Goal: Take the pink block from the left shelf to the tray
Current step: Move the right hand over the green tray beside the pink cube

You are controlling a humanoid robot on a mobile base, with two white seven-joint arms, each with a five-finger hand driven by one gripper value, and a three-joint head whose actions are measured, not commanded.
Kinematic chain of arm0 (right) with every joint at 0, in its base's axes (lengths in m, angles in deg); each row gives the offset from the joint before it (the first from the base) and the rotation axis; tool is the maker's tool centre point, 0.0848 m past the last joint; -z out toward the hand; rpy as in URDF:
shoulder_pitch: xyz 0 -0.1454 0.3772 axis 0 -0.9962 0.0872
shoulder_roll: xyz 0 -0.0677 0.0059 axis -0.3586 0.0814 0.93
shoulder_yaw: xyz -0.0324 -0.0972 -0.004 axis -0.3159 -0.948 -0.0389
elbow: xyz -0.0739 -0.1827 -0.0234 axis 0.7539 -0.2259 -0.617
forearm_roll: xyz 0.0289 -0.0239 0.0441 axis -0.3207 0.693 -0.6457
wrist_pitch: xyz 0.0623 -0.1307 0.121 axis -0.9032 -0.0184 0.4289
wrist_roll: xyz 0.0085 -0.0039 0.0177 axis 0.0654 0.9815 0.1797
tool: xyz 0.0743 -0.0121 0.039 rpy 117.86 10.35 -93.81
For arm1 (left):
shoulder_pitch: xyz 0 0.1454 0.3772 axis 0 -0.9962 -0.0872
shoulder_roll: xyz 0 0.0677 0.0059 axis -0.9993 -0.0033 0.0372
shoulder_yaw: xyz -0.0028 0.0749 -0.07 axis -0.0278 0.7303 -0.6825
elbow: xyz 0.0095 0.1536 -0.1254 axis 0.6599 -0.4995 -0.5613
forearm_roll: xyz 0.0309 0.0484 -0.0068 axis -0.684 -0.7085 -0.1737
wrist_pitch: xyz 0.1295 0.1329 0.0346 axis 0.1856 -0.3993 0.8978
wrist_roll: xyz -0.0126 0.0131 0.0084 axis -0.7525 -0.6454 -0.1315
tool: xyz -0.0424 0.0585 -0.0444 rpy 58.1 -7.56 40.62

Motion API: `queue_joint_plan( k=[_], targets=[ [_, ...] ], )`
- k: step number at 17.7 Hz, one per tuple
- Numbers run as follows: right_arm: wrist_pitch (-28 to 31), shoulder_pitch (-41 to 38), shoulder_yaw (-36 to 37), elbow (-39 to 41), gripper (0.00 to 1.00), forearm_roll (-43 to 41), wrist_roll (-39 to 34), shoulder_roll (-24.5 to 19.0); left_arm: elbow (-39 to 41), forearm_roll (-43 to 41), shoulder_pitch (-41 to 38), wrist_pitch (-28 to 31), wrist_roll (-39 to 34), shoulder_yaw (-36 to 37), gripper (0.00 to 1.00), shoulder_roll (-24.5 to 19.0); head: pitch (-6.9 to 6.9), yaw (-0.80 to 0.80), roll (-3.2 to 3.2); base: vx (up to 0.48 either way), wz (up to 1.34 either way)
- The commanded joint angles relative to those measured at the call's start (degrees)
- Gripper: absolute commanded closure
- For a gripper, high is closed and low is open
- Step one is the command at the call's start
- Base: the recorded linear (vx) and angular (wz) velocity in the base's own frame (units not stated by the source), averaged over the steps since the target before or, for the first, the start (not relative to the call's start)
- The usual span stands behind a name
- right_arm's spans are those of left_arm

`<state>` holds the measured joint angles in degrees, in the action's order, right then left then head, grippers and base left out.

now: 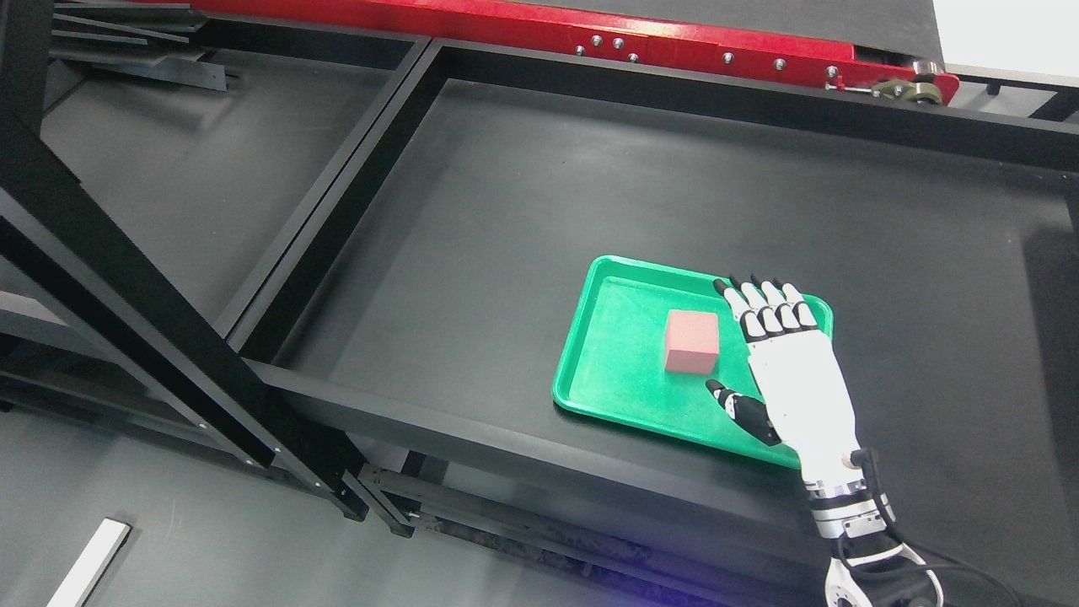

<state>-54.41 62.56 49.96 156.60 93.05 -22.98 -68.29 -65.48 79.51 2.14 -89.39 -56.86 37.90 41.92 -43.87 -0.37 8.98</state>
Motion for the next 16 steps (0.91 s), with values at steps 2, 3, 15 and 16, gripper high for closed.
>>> queue_joint_plan(
  k=[2, 3, 15, 16],
  targets=[
    [-1.52, 0.1, -0.3, -0.11, 0.0, -0.2, -2.31, 2.98, 0.0, -0.09, 0.7, -0.11, -0.03, 0.0, 0.0, -1.0, 0.0, 0.0, 0.0, 0.111, 0.06],
    [-1.61, 0.1, -0.3, -0.2, 0.0, -0.2, -3.19, 3.08, 0.0, -0.09, 0.7, -0.11, -0.03, 0.0, 0.0, -1.0, 0.0, 0.0, 0.0, 0.051, 0.02],
    [-1.61, 10.03, -0.74, -10.56, 0.0, -4.07, -10.67, 3.25, 0.0, -0.09, 0.61, -0.11, -0.03, 0.0, 0.0, -1.0, 0.0, 0.0, 0.0, 0.012, -0.01],
    [-1.61, 10.82, -0.92, -11.35, 0.0, -4.07, -10.67, 3.34, 0.0, -0.09, 0.61, -0.11, -0.03, 0.0, 0.0, -1.0, 0.0, 0.0, 0.0, 0.0, 0.0]
  ],
)
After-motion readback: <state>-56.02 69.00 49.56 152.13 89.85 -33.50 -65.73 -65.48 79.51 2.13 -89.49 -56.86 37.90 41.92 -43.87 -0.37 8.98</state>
